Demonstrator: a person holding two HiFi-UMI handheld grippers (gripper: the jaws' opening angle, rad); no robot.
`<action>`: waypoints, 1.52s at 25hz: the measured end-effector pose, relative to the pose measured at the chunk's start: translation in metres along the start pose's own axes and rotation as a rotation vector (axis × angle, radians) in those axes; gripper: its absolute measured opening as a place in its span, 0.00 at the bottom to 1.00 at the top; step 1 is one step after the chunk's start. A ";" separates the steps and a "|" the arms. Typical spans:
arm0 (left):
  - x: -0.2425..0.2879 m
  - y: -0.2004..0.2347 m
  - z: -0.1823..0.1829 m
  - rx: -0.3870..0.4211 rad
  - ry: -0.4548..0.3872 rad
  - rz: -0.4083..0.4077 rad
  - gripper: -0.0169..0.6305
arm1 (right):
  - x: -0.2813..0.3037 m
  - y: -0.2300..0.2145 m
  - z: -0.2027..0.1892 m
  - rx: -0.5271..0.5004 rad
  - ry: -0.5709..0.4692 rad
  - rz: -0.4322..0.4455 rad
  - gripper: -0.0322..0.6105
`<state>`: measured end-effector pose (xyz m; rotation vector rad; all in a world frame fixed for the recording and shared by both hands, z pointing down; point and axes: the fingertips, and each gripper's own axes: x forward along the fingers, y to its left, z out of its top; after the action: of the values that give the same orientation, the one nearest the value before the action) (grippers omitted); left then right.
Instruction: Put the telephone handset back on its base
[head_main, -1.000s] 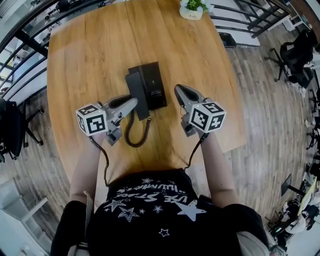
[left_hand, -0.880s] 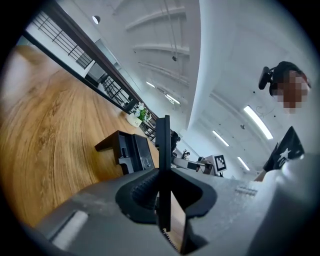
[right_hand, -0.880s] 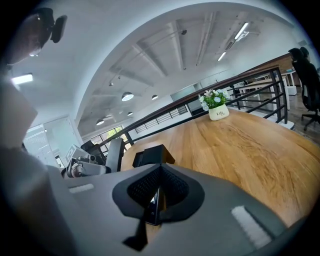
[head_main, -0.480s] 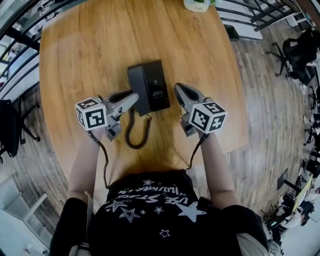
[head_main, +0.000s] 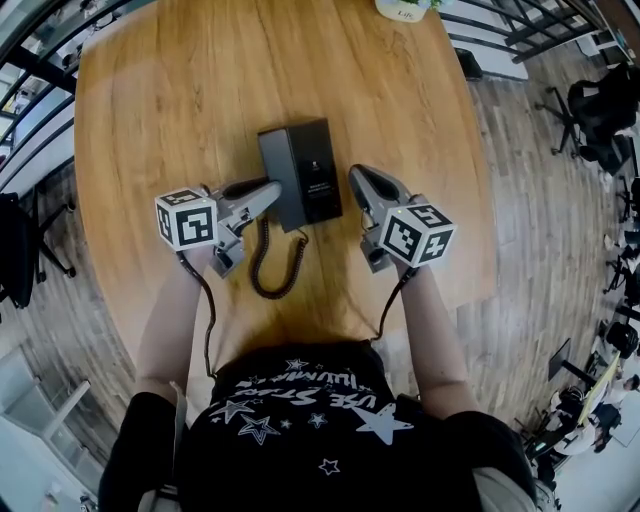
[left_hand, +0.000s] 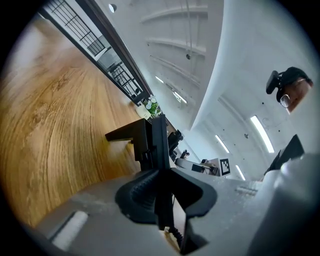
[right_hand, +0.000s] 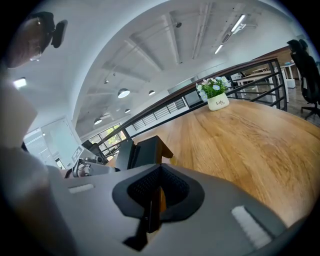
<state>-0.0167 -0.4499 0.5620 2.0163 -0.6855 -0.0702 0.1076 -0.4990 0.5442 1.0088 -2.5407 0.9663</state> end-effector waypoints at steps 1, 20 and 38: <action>0.001 0.002 0.000 -0.007 0.005 0.002 0.15 | 0.001 0.000 0.000 0.002 0.001 0.002 0.05; 0.001 0.015 -0.001 0.038 0.041 0.101 0.21 | 0.003 0.008 -0.005 0.002 -0.004 0.011 0.05; -0.061 -0.038 -0.041 0.040 -0.038 0.164 0.31 | -0.047 0.054 -0.022 -0.002 -0.060 0.039 0.05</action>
<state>-0.0387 -0.3736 0.5388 1.9936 -0.8808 0.0021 0.1049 -0.4307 0.5129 1.0067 -2.6186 0.9581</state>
